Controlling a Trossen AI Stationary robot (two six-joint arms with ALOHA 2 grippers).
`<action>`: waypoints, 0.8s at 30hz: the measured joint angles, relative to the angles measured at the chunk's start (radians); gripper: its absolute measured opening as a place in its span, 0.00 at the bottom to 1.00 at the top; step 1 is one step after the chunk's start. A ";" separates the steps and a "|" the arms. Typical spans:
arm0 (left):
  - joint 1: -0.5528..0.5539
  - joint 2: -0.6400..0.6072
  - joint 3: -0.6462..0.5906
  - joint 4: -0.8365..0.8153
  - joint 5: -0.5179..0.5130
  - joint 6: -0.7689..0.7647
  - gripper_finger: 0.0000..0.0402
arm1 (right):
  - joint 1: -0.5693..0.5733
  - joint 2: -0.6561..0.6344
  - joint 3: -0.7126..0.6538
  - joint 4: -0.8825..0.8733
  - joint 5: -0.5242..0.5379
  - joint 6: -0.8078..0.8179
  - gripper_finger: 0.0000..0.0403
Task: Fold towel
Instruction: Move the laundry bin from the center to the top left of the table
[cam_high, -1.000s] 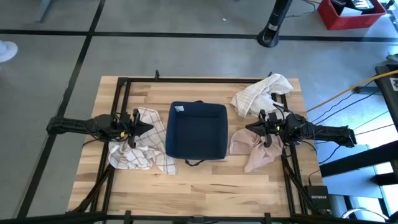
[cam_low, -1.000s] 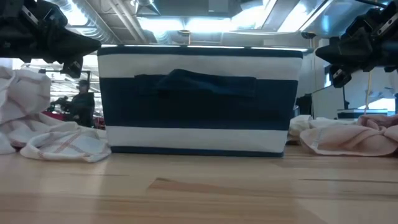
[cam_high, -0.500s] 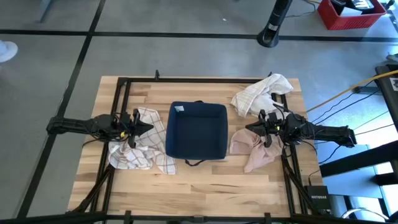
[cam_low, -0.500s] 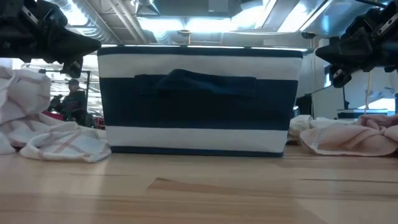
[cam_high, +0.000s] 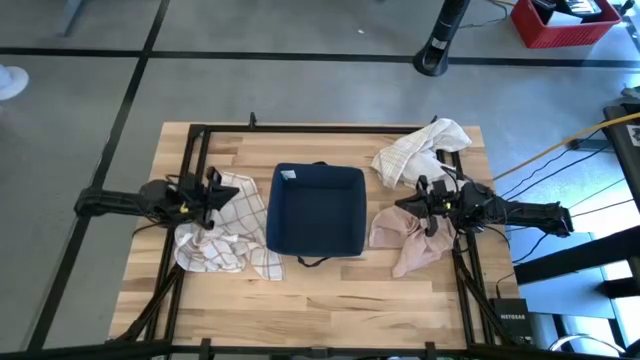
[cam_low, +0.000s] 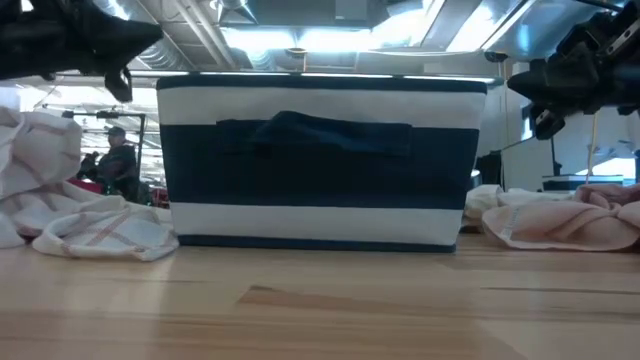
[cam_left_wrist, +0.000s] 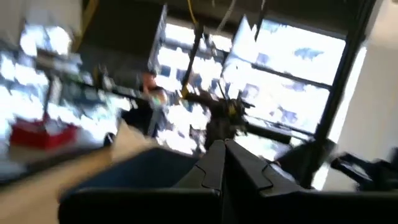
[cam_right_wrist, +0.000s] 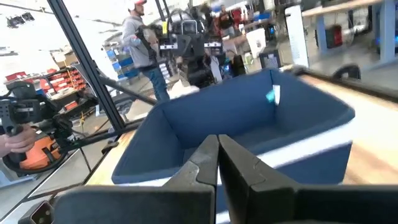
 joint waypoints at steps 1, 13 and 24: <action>0.005 0.001 0.008 -0.002 -0.002 0.020 0.01 | 0.000 0.000 0.000 0.016 0.026 -0.015 0.04; 0.053 0.397 0.346 -0.195 -0.021 0.203 0.00 | 0.000 0.000 0.000 0.182 0.311 -0.215 0.04; 0.073 0.878 0.756 -0.525 -0.030 0.137 0.00 | 0.000 0.000 0.016 0.270 0.369 -0.342 0.04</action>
